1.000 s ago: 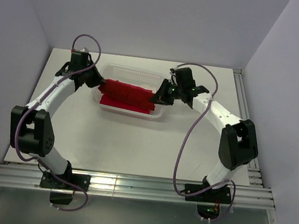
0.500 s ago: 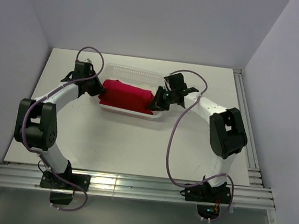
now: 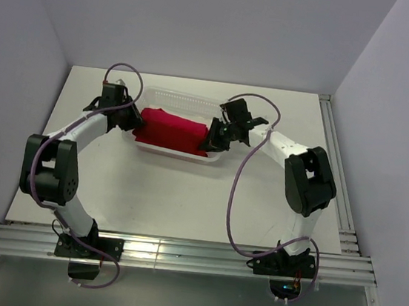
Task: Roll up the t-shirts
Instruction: Place the rolled tshirt into the container
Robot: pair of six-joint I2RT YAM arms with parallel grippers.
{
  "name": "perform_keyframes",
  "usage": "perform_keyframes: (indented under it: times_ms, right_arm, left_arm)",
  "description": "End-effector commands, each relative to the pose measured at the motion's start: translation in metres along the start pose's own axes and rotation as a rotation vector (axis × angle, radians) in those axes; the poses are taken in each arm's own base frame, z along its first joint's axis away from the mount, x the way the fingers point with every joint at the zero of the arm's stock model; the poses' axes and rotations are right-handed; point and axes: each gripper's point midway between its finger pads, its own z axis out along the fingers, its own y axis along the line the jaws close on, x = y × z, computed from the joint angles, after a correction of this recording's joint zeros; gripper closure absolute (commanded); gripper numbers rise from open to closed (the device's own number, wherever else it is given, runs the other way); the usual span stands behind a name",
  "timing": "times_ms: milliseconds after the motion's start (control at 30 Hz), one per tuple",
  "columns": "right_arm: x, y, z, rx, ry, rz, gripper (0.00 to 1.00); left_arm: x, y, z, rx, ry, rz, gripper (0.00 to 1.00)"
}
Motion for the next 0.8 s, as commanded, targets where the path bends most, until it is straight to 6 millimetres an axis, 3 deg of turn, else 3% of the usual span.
perform_keyframes:
  times_ms: [0, 133, 233, 267, 367, 467, 567, 633, 767]
  right_arm:
    - [-0.007, 0.020, -0.017, -0.027, -0.040, -0.064, 0.81]
    - [-0.010, 0.029, -0.025, -0.040, -0.056, -0.070, 0.76]
    - [-0.015, 0.036, -0.036, -0.044, -0.080, -0.077, 0.66]
    - [-0.018, 0.033, -0.040, -0.021, -0.095, -0.074, 0.48]
    - [-0.022, 0.041, -0.056, -0.023, -0.133, -0.090, 0.23]
    - [-0.025, 0.045, -0.069, -0.009, -0.153, -0.098, 0.24]
    - [-0.028, 0.052, -0.079, -0.026, -0.173, -0.103, 0.32]
    - [-0.030, 0.056, -0.079, -0.036, -0.179, -0.092, 0.42]
    - [-0.034, 0.069, -0.074, -0.101, -0.174, -0.067, 0.53]
  left_arm:
    - [-0.015, -0.011, -0.019, 0.021, -0.057, 0.038, 0.65]
    - [-0.024, -0.019, -0.030, 0.030, -0.076, 0.050, 0.59]
    - [-0.037, -0.028, -0.043, 0.040, -0.103, 0.062, 0.57]
    - [-0.046, -0.034, -0.050, 0.043, -0.126, 0.065, 0.56]
    - [-0.059, -0.045, -0.067, 0.061, -0.164, 0.078, 0.52]
    - [-0.067, -0.053, -0.080, 0.075, -0.177, 0.087, 0.52]
    - [-0.065, -0.062, -0.087, 0.116, -0.168, 0.085, 0.52]
    - [-0.057, -0.072, -0.090, 0.176, -0.135, 0.070, 0.53]
    - [-0.037, -0.082, -0.083, 0.274, -0.066, 0.039, 0.58]
